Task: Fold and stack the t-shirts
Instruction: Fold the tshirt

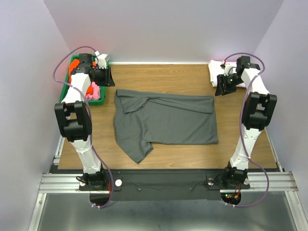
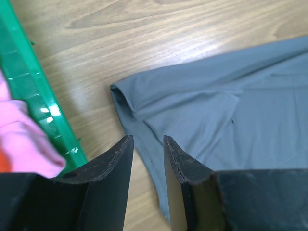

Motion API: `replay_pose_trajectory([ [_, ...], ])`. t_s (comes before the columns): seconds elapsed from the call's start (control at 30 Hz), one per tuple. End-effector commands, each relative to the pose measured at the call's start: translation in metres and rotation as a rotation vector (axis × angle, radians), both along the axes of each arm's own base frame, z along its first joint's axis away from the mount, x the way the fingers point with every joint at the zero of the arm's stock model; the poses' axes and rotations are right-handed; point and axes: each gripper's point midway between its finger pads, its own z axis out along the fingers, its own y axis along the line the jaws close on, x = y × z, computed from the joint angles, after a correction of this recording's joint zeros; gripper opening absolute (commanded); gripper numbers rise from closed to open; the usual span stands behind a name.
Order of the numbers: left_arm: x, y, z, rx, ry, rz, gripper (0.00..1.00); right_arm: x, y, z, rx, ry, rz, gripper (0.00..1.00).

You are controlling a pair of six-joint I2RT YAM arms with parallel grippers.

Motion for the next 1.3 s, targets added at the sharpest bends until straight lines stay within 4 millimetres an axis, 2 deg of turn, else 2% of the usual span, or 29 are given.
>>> replay_pose_trajectory([
  [0.0, -0.031, -0.005, 0.002, 0.072, 0.017, -0.114, 0.42, -0.024, -0.005, 0.024, -0.069, -0.014, 0.113, 0.56],
  [0.07, -0.045, -0.011, -0.011, 0.101, 0.051, -0.162, 0.41, -0.029, 0.008, 0.025, -0.080, -0.019, 0.170, 0.51],
  [0.1, -0.051, -0.014, -0.016, 0.108, 0.068, -0.180, 0.42, -0.033, 0.021, 0.021, -0.085, -0.006, 0.208, 0.50],
  [0.17, -0.061, -0.026, -0.025, 0.129, 0.085, -0.228, 0.42, -0.039, 0.030, 0.015, -0.115, 0.006, 0.256, 0.49],
  [0.2, -0.065, -0.026, -0.029, 0.140, 0.101, -0.237, 0.42, -0.041, 0.040, 0.008, -0.128, 0.012, 0.289, 0.49],
  [0.27, -0.076, -0.048, -0.036, 0.174, 0.111, -0.310, 0.43, -0.041, 0.045, 0.001, -0.172, 0.013, 0.318, 0.48],
  [0.3, -0.078, -0.054, -0.038, 0.189, 0.110, -0.330, 0.43, -0.040, 0.052, -0.003, -0.192, 0.004, 0.343, 0.48],
  [0.37, -0.085, -0.060, -0.044, 0.228, 0.111, -0.365, 0.43, -0.041, 0.048, -0.012, -0.227, 0.018, 0.366, 0.48],
  [0.4, -0.089, -0.071, -0.047, 0.244, 0.113, -0.393, 0.43, -0.041, 0.060, -0.014, -0.237, 0.012, 0.401, 0.48],
  [0.5, -0.091, -0.076, -0.054, 0.294, 0.116, -0.393, 0.44, -0.042, 0.064, -0.023, -0.261, 0.024, 0.440, 0.47],
  [0.67, -0.096, -0.076, -0.065, 0.299, 0.163, -0.383, 0.46, -0.049, 0.069, -0.027, -0.286, 0.028, 0.494, 0.48],
  [0.77, -0.101, -0.074, -0.070, 0.306, 0.179, -0.390, 0.54, -0.053, 0.071, -0.030, -0.305, 0.028, 0.527, 0.48],
  [1.1, -0.108, -0.069, -0.086, 0.327, 0.228, -0.391, 0.55, -0.060, 0.069, -0.042, -0.339, 0.052, 0.563, 0.48],
  [1.27, -0.110, -0.068, -0.094, 0.330, 0.254, -0.389, 0.55, -0.058, 0.066, -0.043, -0.353, 0.054, 0.561, 0.39],
])
